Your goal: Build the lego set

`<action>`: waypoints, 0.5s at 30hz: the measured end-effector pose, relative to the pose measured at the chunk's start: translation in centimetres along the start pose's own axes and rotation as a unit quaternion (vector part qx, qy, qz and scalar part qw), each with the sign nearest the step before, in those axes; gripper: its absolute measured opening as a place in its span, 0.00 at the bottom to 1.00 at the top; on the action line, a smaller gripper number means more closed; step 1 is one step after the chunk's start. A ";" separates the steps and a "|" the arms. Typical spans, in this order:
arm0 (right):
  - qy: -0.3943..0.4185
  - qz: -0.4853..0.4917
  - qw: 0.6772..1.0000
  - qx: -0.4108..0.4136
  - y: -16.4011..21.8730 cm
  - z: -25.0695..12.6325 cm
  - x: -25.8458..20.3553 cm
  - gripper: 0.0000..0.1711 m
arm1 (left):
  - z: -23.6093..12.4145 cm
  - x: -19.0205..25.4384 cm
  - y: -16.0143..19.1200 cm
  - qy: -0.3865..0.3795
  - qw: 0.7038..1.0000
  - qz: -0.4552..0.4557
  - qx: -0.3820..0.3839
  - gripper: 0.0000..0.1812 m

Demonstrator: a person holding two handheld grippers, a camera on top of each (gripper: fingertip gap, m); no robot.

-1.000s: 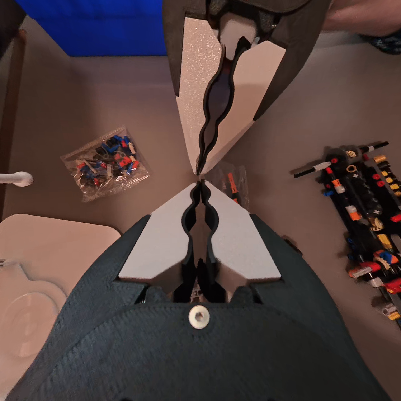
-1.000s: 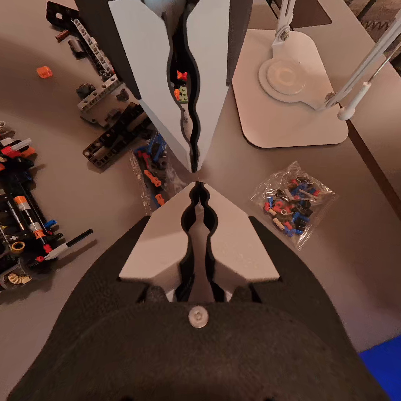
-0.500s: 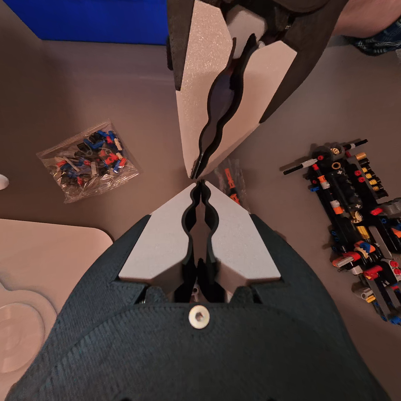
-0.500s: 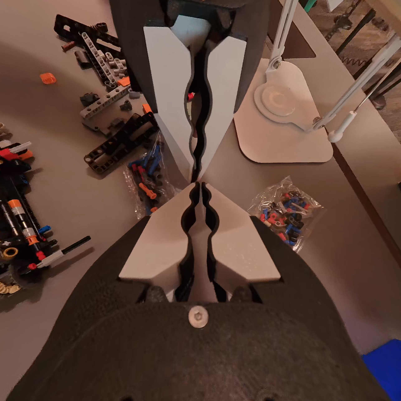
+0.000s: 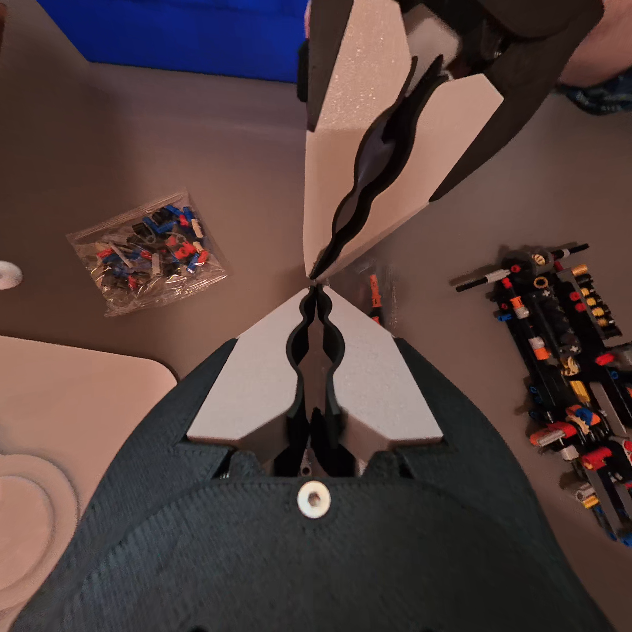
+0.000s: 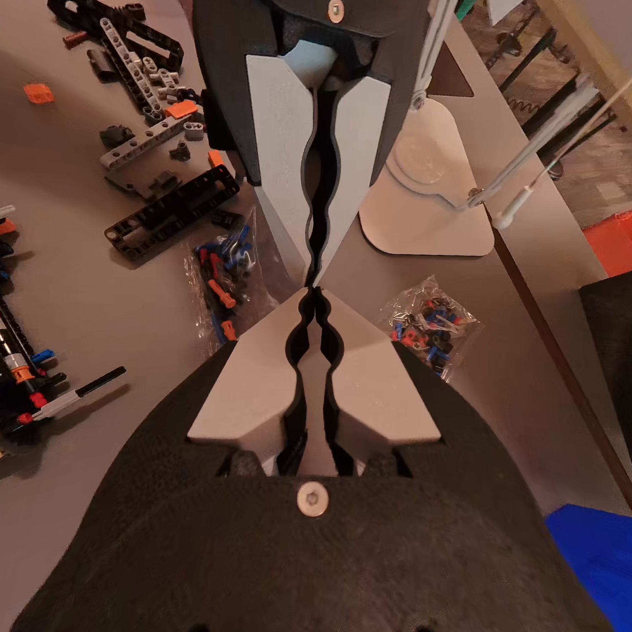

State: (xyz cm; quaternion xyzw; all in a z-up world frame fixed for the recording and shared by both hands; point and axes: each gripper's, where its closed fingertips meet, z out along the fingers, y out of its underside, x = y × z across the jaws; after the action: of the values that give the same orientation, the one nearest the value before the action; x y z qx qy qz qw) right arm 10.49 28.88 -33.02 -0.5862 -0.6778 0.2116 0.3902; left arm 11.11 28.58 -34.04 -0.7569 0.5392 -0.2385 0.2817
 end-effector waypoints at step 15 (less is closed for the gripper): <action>-0.010 0.049 0.999 0.021 -0.2 0.1 0.3 0.00 | -1.0 -0.4 -0.5 -0.043 0.996 -0.049 0.067 0.04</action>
State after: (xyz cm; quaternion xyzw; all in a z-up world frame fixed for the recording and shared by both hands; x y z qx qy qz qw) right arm 10.27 29.11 -32.87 -0.6086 -0.6474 0.2507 0.3842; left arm 10.71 28.90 -32.99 -0.7712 0.4721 -0.2549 0.3427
